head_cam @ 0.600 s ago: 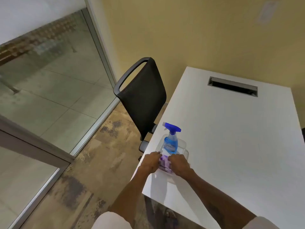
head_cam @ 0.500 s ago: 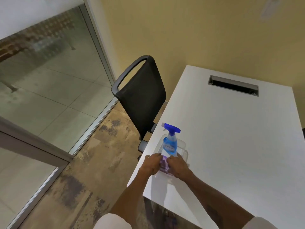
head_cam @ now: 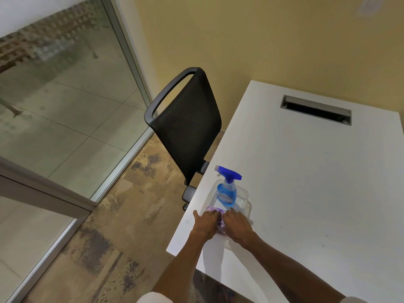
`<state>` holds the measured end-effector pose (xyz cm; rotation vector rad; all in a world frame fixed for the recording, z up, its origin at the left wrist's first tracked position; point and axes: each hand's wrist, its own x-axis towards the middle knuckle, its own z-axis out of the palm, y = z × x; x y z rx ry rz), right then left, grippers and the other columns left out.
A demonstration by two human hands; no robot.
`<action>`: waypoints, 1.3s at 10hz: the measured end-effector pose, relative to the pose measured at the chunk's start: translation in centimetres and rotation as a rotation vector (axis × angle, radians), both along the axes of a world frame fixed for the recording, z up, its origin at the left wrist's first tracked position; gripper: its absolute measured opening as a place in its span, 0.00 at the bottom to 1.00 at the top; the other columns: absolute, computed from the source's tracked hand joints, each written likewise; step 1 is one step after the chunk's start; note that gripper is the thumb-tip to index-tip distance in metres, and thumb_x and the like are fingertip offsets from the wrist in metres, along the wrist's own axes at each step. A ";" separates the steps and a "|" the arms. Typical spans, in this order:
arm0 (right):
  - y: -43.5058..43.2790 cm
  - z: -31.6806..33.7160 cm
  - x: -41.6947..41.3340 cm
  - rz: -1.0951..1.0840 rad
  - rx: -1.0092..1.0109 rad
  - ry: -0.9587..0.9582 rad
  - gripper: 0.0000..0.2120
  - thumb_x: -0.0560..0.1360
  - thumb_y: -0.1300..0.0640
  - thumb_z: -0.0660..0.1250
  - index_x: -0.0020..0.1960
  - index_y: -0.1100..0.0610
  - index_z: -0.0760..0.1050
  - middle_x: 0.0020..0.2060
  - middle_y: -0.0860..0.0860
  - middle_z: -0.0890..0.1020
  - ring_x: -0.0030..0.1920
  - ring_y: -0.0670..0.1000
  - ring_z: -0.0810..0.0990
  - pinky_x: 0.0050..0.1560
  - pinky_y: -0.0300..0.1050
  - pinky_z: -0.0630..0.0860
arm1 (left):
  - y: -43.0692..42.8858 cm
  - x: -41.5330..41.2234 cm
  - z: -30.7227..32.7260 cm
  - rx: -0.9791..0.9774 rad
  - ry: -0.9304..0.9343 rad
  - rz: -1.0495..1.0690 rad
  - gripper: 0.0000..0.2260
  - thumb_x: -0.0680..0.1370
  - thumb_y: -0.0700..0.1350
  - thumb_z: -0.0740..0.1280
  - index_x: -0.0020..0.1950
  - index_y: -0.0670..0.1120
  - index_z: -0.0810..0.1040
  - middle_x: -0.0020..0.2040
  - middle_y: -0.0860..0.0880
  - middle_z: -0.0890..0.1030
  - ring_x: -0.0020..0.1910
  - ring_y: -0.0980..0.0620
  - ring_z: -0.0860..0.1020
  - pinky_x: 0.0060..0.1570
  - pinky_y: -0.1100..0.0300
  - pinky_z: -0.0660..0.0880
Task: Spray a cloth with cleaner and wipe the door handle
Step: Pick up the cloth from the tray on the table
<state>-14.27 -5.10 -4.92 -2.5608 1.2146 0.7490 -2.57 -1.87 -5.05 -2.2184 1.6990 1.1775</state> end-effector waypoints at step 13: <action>1.5 18.5 7.0 -0.685 0.222 -1.371 0.13 0.80 0.54 0.66 0.63 0.57 0.74 0.51 0.54 0.83 0.48 0.56 0.83 0.52 0.48 0.82 | 9.2 12.3 14.2 -0.533 0.890 0.747 0.16 0.77 0.58 0.69 0.52 0.46 0.83 0.46 0.50 0.87 0.47 0.49 0.86 0.49 0.57 0.83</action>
